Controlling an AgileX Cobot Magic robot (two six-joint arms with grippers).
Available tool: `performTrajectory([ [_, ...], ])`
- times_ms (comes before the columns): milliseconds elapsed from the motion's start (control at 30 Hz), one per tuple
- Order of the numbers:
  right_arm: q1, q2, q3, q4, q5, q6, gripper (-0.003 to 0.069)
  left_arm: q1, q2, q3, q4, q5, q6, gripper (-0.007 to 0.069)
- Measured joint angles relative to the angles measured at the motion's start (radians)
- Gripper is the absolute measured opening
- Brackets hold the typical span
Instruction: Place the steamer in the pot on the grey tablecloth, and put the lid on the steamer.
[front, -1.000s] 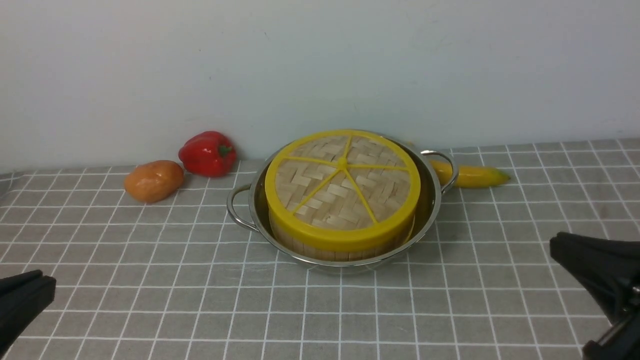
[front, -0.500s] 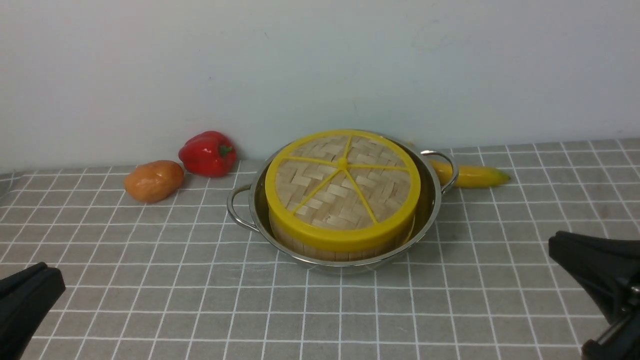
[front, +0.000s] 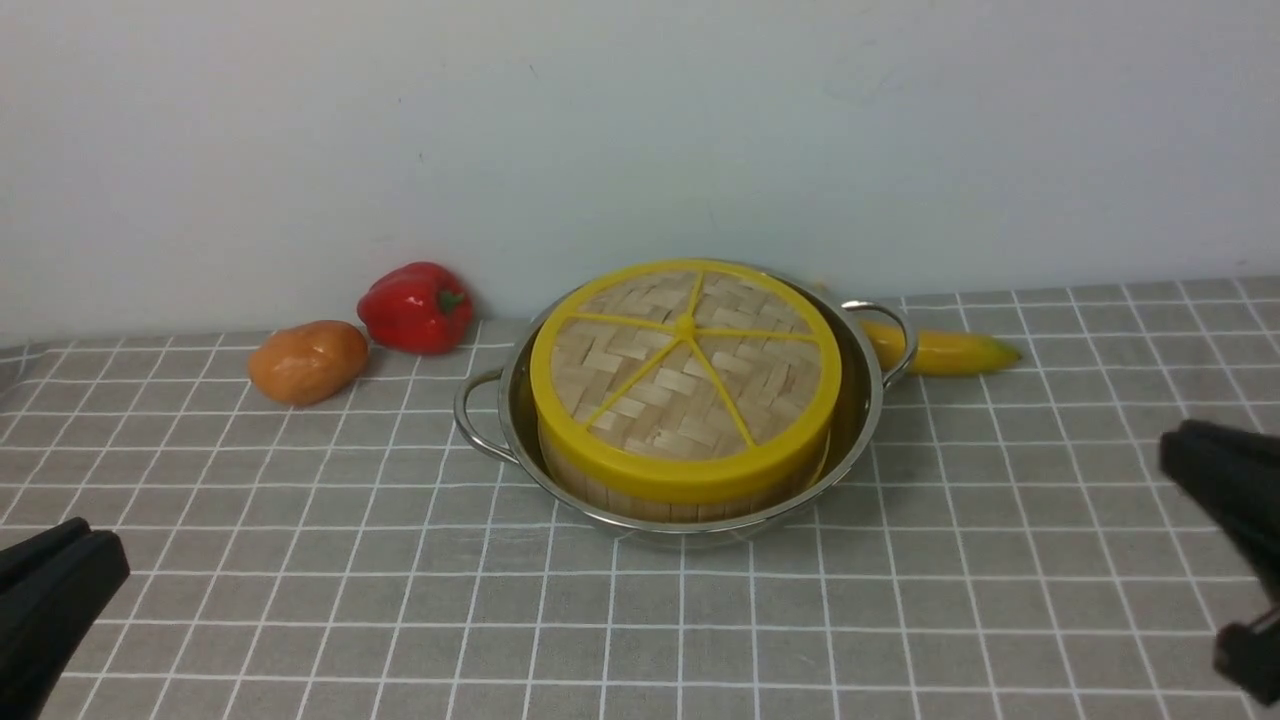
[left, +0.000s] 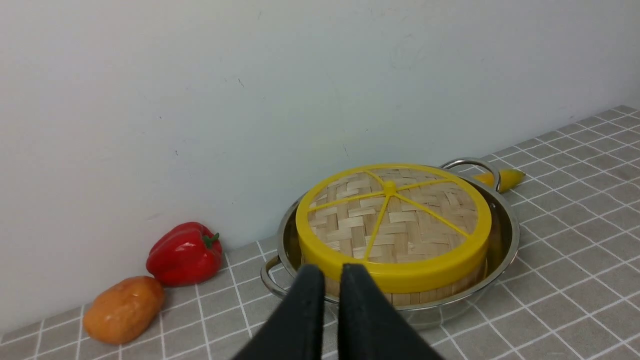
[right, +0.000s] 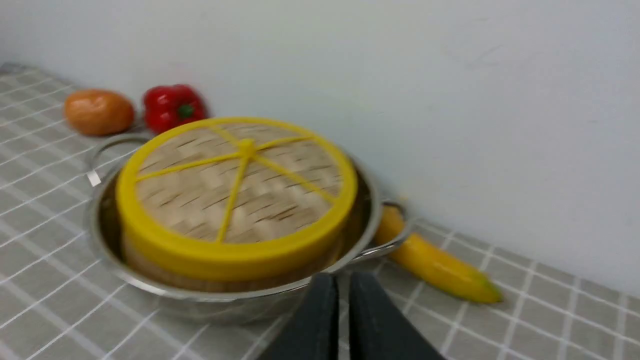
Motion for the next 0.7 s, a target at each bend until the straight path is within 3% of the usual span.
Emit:
performTrajectory([
  [267, -0.248, -0.297, 0.14, 0.037, 0.05, 0.039, 0.0083, 0.0, 0.0, 0.0, 0.0, 0.0, 0.0, 0.0043],
  [700, -0.325, -0.653, 0.296, 0.044, 0.054, 0.047, 0.013, 0.0, 0.0, 0.0, 0.0, 0.0, 0.016, 0.0063],
])
